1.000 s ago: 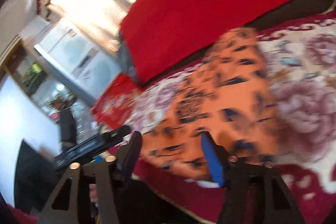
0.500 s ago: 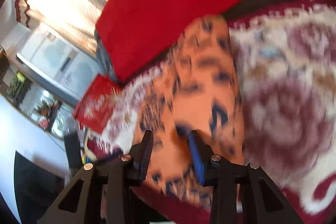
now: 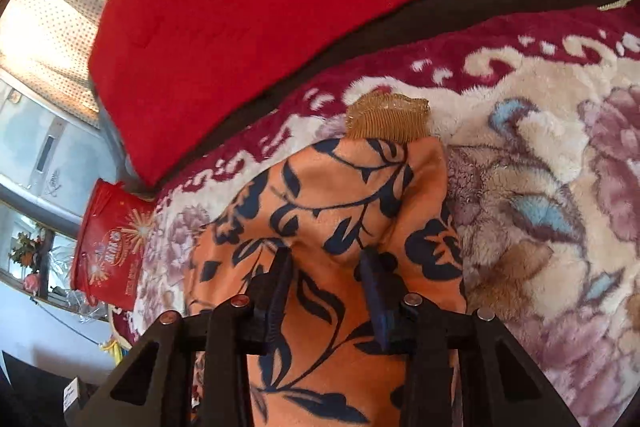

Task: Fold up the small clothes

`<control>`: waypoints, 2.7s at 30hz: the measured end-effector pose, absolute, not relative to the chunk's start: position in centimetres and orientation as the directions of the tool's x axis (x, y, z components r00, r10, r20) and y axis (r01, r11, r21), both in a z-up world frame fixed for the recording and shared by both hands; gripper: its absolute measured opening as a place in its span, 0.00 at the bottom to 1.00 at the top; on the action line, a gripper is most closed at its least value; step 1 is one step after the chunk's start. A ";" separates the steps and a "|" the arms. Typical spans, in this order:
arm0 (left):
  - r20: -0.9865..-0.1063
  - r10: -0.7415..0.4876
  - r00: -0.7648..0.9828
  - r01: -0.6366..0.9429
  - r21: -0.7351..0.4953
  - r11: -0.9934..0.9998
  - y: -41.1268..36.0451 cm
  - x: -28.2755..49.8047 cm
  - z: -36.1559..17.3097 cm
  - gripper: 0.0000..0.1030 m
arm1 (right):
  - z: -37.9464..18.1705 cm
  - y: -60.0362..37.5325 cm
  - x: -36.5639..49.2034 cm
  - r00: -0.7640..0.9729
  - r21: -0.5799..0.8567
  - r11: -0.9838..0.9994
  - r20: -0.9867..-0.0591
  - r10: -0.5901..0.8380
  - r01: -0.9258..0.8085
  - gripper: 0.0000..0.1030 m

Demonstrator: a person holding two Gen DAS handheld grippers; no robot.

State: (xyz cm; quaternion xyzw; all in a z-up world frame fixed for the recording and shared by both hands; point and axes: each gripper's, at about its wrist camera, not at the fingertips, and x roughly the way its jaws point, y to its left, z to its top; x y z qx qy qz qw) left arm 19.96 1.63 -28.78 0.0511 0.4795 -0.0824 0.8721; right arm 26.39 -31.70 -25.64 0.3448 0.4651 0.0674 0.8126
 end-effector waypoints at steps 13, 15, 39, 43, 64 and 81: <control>-0.800 -0.049 0.598 0.192 0.084 0.978 0.6 17.2 -27.6 0.89 | -21.0 -28.8 11.9 0.622 0.511 0.859 -0.668 0.407 -0.013 0.40; -0.797 -0.049 0.602 0.192 0.085 0.978 0.6 17.1 -27.6 0.89 | -23.8 -28.4 12.5 0.572 0.527 0.849 -0.707 0.415 0.034 0.40; -0.602 -0.115 0.790 0.213 0.095 0.972 1.0 11.1 -16.9 0.89 | -14.2 -29.4 7.3 0.740 0.562 0.826 -0.540 0.401 -0.037 0.54; -0.621 -0.104 0.777 0.212 0.103 0.972 0.7 11.6 -17.5 0.89 | -14.9 -30.0 7.5 0.735 0.579 0.815 -0.544 0.405 -0.020 0.54; -0.759 -0.027 0.651 0.172 0.113 0.979 0.6 19.5 -25.0 0.89 | -20.5 -30.2 13.4 0.692 0.636 0.770 -0.572 0.439 0.037 0.49; -0.758 -0.025 0.652 0.196 0.137 0.971 0.0 19.7 -24.9 0.88 | -21.0 -30.1 13.4 0.697 0.654 0.756 -0.557 0.452 0.033 0.50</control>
